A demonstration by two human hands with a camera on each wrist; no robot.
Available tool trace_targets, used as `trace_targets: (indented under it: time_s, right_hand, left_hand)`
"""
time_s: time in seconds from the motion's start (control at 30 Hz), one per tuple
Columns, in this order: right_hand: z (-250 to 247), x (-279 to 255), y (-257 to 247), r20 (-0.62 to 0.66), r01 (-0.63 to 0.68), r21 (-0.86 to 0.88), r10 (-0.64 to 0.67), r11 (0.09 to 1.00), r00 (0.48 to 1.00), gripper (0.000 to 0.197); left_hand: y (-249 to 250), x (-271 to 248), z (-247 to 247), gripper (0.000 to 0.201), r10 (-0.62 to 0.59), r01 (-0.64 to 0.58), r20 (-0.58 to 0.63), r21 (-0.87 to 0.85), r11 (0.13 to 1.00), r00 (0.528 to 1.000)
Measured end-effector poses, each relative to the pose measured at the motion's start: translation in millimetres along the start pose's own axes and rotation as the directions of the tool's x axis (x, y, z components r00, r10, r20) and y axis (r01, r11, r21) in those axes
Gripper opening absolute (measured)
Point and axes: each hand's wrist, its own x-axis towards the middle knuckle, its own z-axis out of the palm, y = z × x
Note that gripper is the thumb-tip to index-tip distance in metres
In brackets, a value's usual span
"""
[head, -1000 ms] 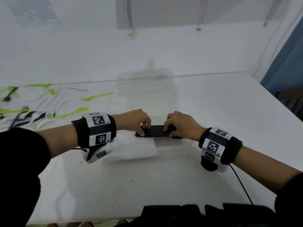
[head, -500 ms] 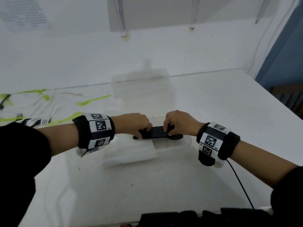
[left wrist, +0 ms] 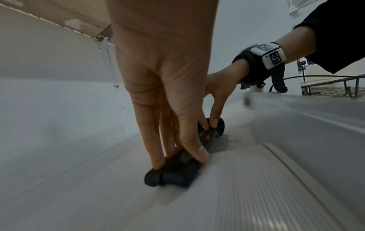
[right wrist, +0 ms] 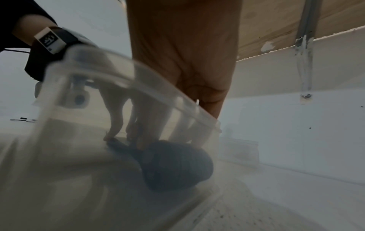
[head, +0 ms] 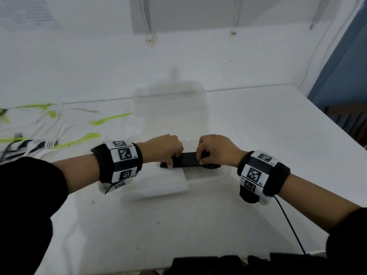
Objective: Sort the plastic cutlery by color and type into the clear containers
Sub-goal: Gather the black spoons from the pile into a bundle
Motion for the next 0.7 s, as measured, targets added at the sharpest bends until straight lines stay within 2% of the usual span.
trace_targets:
  time_s: [0.13,0.3,0.47,0.6,0.7]
  right_hand:
    - [7,-3,-2,-0.026,-0.013,-0.002,0.013,1.000,1.000,0.012]
    - [8,-1,-3,0.012,-0.019,0.033,0.019,0.999,1.000,0.016]
    - [8,-2,-5,0.041,-0.004,-0.003,0.004,1.000,0.999,0.027]
    - [7,-3,-6,0.015,-0.004,0.013,0.003,1.000,1.000,0.030]
    - [2,-2,-12,-0.009,0.017,0.041,-0.016,0.999,1.000,0.027]
  left_hand:
    - [2,-1,0,0.036,-0.018,0.018,-0.023,-0.020,1.000,1.000]
    - [2,-3,3,0.035,-0.008,0.009,-0.045,0.022,1.000,0.999]
    - [3,-10,7,0.039,0.001,0.001,-0.030,0.076,0.997,1.000]
    - [0,-21,5,0.042,-0.010,0.008,-0.048,-0.038,0.999,0.999]
    - [-7,-34,4,0.035,-0.033,0.017,-0.105,-0.150,0.988,0.994]
